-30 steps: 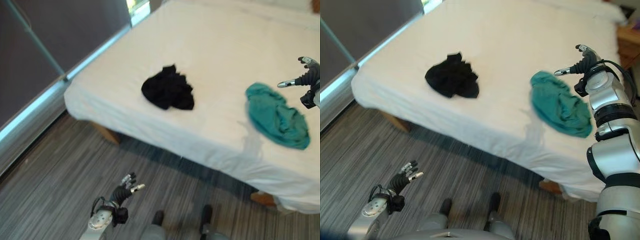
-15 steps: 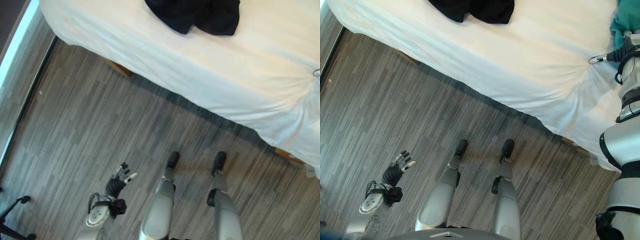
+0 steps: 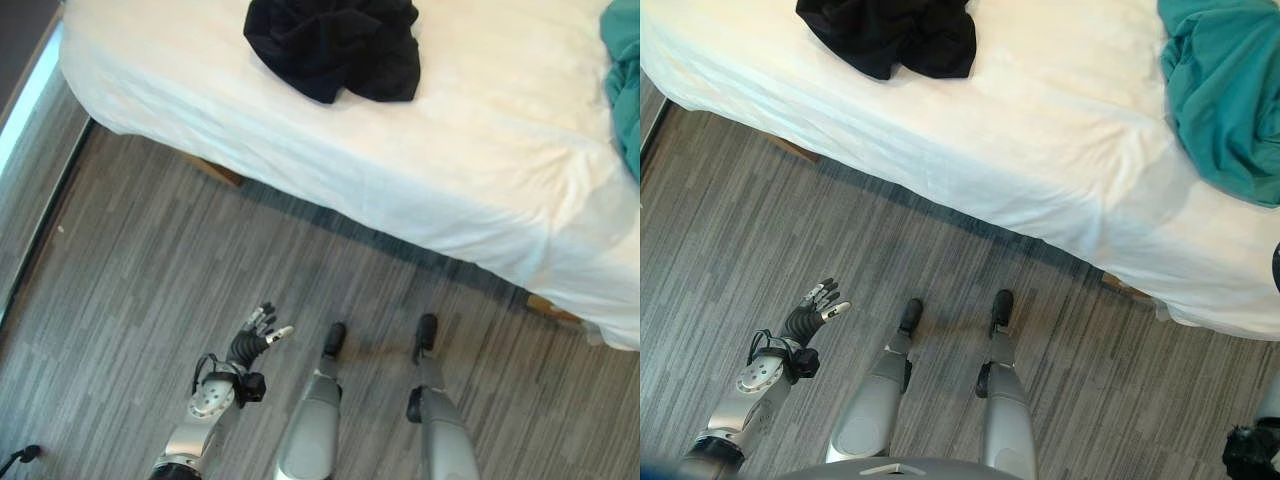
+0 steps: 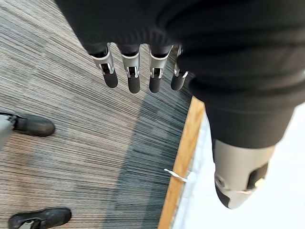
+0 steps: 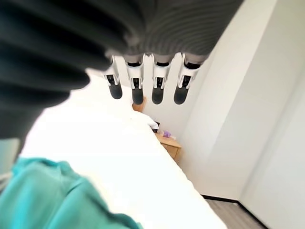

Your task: Pick up bed clothes into laundry basket.

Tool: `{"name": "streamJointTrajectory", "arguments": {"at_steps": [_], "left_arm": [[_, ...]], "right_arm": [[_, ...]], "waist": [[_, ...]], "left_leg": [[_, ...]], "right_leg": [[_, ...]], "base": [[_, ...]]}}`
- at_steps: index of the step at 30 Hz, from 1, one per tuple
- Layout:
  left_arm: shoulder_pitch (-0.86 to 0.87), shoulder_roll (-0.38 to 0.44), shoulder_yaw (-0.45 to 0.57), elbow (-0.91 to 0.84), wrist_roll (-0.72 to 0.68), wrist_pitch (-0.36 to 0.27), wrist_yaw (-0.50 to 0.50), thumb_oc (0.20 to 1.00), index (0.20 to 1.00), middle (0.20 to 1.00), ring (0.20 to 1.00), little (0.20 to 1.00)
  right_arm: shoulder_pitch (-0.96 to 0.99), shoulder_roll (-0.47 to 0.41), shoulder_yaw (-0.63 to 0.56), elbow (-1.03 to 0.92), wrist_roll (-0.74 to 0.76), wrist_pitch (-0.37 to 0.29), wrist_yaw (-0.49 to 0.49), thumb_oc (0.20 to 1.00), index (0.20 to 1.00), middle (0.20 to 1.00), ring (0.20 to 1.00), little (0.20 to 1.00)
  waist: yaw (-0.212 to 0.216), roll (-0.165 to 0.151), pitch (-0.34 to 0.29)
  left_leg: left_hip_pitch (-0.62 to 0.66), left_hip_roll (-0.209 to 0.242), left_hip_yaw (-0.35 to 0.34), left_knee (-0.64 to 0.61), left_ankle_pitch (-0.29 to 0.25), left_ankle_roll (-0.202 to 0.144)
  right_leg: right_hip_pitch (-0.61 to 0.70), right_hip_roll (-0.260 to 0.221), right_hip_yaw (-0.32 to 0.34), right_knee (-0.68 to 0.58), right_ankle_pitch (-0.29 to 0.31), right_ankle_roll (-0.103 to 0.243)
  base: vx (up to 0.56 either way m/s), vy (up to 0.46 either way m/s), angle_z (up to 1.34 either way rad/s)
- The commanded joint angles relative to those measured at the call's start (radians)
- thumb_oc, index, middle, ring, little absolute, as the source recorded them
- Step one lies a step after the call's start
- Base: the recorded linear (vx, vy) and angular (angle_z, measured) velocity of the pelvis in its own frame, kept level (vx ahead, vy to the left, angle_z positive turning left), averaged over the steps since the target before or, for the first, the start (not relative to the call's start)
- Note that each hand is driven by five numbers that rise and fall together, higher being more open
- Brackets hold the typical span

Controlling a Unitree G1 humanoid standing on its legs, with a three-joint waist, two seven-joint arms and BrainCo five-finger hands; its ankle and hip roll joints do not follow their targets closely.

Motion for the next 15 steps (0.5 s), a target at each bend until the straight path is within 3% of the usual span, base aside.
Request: {"name": "streamJointTrajectory", "arguments": {"at_steps": [1,8,15], "left_arm": [[0.012,0.076,-0.016,-0.042,-0.022,-0.036,-0.016,1.000,1.000,1.000,1.000,1.000],[0.026,0.075,0.001,-0.036,-0.024,-0.031,-0.004,1.000,1.000,1.000,1.000,1.000],[0.062,0.049,0.029,-0.071,-0.038,-0.032,0.023,1.000,1.000,1.000,1.000,1.000]], "right_arm": [[-0.135,-0.045,0.156,0.029,0.035,0.013,-0.012,1.000,1.000,1.000,1.000,1.000],[-0.138,-0.027,0.125,0.020,0.105,0.014,0.000,1.000,1.000,1.000,1.000,1.000],[0.014,0.015,-0.047,0.020,0.192,0.018,-0.013,1.000,1.000,1.000,1.000,1.000]], "waist": [[0.004,0.028,-0.025],[0.002,0.037,-0.017],[0.012,0.078,0.047]], "left_leg": [[0.039,0.059,-0.096,-0.106,0.132,0.013],[0.032,0.055,-0.093,-0.109,0.141,0.014],[-0.050,0.033,-0.097,-0.095,0.163,0.014]], "right_leg": [[0.131,0.028,-0.030,0.012,-0.102,0.032],[0.119,0.030,-0.023,0.012,-0.097,0.030],[0.042,0.035,-0.001,0.012,-0.074,0.026]], "base": [[0.00,0.000,0.00],[0.00,0.000,0.00],[-0.06,-0.016,-0.06]]}}
